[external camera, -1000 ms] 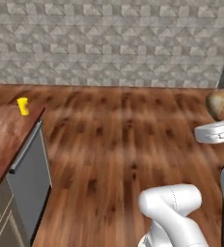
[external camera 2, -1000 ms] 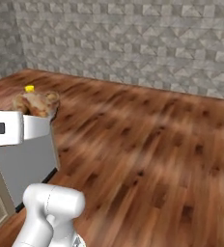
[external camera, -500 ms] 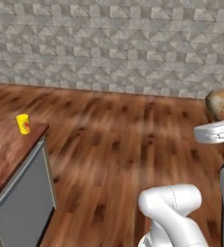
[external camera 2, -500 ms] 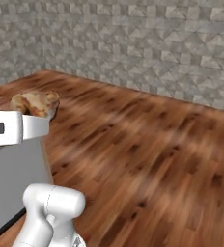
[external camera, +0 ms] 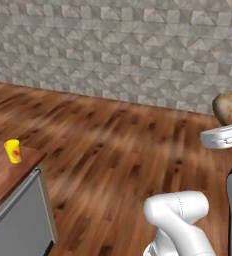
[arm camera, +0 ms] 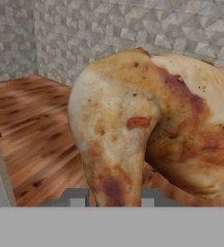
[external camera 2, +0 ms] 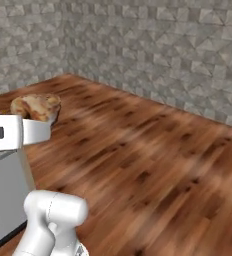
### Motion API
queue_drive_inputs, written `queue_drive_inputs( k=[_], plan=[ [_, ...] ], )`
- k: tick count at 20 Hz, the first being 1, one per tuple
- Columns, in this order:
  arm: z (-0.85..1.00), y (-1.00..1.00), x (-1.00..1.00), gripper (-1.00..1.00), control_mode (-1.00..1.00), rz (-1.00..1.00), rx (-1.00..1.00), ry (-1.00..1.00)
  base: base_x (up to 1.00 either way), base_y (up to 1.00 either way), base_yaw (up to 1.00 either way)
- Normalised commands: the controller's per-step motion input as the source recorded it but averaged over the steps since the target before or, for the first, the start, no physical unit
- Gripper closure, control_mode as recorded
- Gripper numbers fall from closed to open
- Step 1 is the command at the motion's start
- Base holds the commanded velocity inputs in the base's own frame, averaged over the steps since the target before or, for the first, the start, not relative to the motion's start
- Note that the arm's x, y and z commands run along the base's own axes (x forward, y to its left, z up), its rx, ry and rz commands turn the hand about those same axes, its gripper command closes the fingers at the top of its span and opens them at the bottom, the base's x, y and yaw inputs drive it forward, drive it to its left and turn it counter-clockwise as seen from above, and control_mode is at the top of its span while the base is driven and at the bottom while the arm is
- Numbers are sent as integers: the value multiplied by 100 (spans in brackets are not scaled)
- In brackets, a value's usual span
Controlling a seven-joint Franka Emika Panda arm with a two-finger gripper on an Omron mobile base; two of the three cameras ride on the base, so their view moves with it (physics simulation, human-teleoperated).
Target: Gather the avocado and eggplant from the fridge and place them on a tray on the dining counter. Then gather the steak and chicken drumstick from the fridge and place them on the other tray.
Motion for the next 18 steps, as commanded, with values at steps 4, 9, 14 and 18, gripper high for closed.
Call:
queue_drive_inputs(
  k=[4, 9, 14, 18],
  plan=[
    [0, 0, 0, 100, 100, 0, 0, 0, 100, -41, 34],
    [0, 0, 0, 100, 100, 0, 0, 0, 100, -40, 34],
    [0, 0, 0, 100, 100, 0, 0, 0, 100, -35, 37],
    [0, 0, 0, 100, 100, 0, 0, 0, 100, -31, 38]
  ],
)
